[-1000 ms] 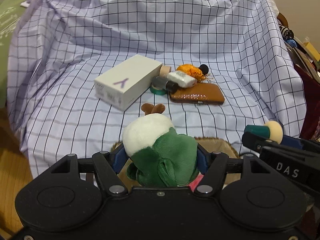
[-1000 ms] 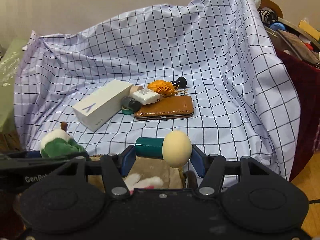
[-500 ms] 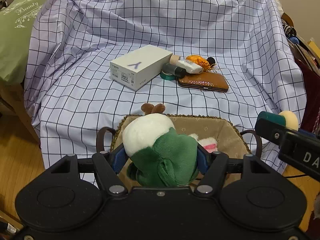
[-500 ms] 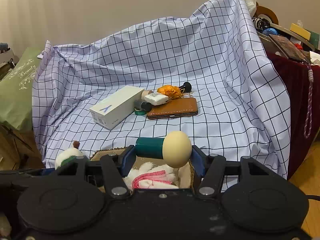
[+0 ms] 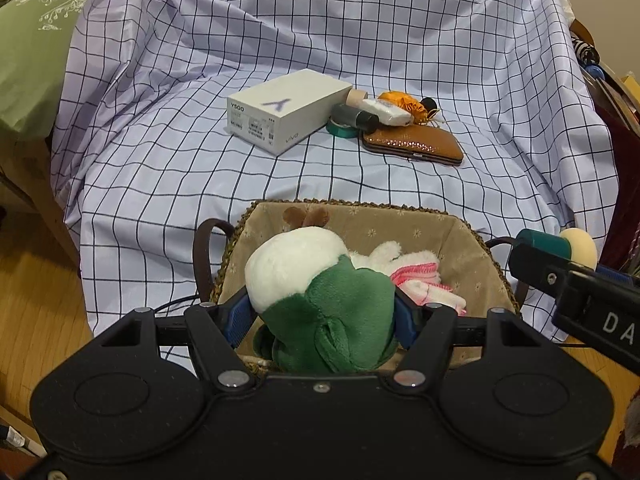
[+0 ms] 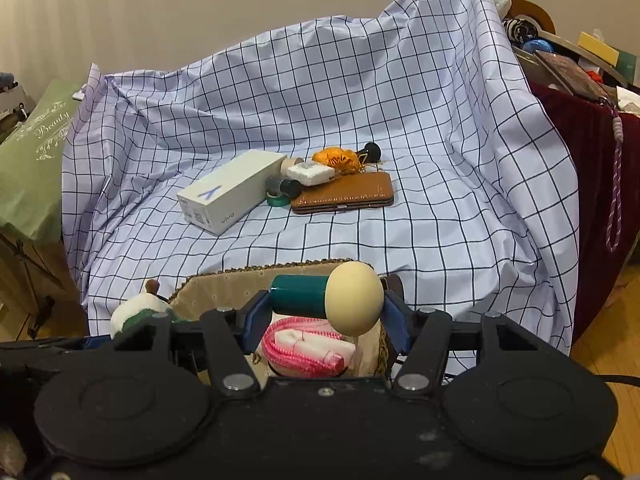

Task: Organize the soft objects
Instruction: 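Carry the frog with the left tool while the right tool carries the egg toy to the basket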

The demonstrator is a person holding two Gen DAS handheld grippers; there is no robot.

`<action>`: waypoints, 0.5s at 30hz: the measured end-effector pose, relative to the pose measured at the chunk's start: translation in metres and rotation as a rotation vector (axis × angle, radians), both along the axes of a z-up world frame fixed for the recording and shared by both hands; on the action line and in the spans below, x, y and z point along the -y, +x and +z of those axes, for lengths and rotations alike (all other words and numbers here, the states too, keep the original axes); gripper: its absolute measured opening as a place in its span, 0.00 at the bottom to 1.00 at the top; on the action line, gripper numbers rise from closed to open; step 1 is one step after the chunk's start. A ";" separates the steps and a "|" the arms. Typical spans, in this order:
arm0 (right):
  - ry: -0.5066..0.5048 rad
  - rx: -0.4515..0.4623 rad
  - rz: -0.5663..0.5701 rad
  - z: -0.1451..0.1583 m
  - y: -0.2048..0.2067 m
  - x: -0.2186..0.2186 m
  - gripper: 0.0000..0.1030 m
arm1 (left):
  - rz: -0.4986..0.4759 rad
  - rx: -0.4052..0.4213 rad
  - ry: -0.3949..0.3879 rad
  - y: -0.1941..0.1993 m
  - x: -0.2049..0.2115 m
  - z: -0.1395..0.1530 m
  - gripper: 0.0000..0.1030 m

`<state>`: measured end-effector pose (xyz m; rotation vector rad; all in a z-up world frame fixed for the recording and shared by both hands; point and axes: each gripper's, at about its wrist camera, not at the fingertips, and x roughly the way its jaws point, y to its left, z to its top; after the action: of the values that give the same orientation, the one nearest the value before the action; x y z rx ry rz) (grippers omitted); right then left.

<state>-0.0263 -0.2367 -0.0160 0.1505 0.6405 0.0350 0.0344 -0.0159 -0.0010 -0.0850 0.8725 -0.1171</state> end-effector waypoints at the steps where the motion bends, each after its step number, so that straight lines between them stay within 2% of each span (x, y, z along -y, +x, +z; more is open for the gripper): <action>1: 0.000 -0.003 -0.001 -0.001 0.000 0.000 0.57 | 0.000 -0.002 0.001 -0.001 0.000 -0.001 0.61; 15: -0.004 -0.038 0.000 -0.008 0.001 -0.004 0.57 | -0.007 -0.023 0.013 -0.004 0.000 -0.010 0.61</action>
<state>-0.0250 -0.2330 -0.0243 0.1476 0.6781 0.0314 0.0301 -0.0163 -0.0109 -0.0714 0.8966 -0.1172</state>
